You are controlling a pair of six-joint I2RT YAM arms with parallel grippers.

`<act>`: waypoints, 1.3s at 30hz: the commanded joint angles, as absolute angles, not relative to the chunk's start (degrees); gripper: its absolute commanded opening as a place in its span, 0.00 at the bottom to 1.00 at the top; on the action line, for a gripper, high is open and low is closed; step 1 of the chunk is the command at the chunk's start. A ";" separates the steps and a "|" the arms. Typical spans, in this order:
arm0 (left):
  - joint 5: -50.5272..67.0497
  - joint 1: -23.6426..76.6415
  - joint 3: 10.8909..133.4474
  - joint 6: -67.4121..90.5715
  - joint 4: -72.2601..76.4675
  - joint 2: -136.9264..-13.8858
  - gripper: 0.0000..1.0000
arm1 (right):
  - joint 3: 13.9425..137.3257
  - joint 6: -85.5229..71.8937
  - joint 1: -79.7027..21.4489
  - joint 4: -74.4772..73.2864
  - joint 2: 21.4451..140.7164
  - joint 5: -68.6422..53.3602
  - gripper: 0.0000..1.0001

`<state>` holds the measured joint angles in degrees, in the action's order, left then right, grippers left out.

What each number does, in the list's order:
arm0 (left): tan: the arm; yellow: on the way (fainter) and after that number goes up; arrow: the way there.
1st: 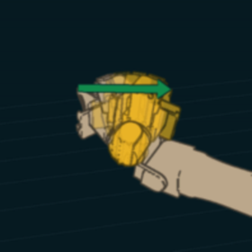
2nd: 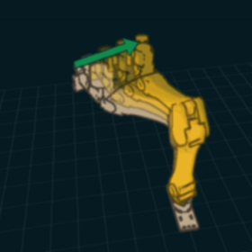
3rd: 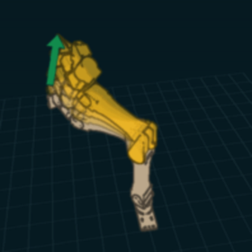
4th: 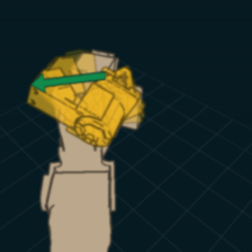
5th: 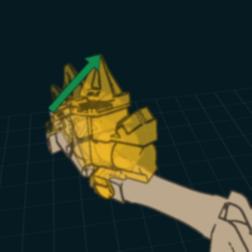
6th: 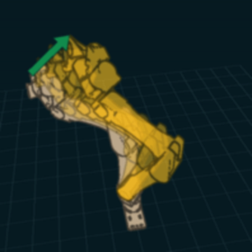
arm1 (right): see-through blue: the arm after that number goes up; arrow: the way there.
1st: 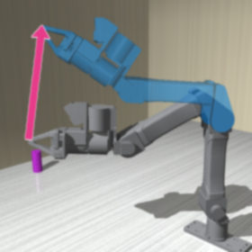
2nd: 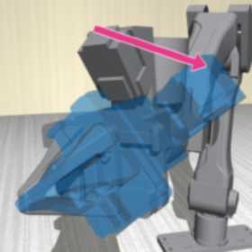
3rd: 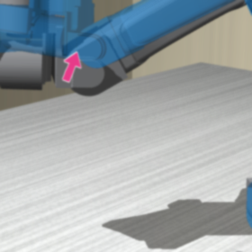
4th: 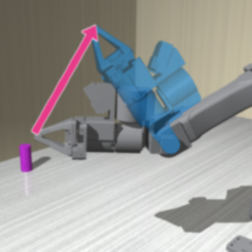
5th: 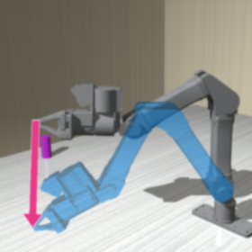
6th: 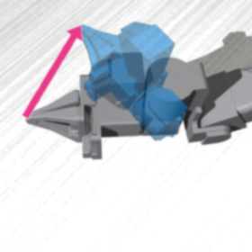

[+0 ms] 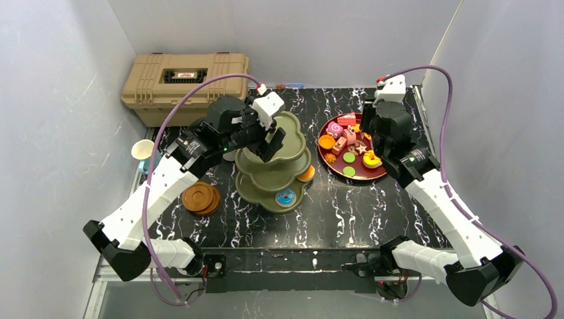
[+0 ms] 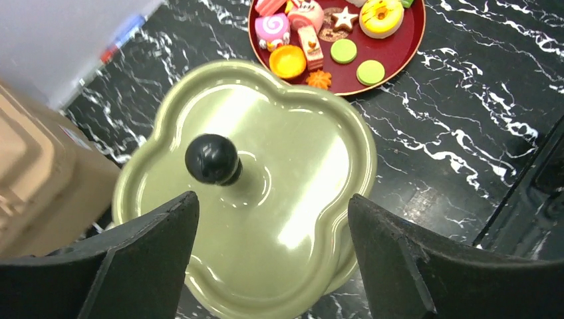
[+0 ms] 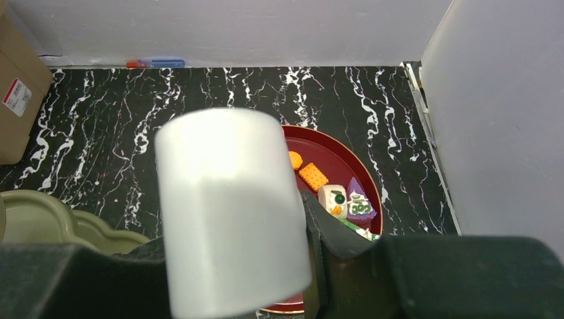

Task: Serve the afternoon tea
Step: Move the tray at the center of the board, then move the desert table to the center of the board.

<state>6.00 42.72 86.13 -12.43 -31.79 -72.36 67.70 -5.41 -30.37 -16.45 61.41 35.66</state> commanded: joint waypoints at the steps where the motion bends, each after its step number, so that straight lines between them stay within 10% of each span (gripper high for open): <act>1: 6.67 41.22 83.25 -2.26 -31.59 -70.92 0.81 | 68.73 -5.69 -30.06 -14.53 59.09 35.44 0.01; 9: 8.47 36.67 81.55 4.62 -25.26 -74.15 0.76 | 68.57 -5.81 -30.06 -15.20 58.28 35.06 0.01; 29: 8.83 35.16 80.10 0.41 -16.83 -77.47 0.09 | 66.35 -6.80 -30.06 -15.21 57.13 34.66 0.01; 39: 9.25 34.34 81.47 -5.10 -9.18 -79.26 0.03 | 65.09 -7.47 -30.06 -14.85 56.45 33.97 0.01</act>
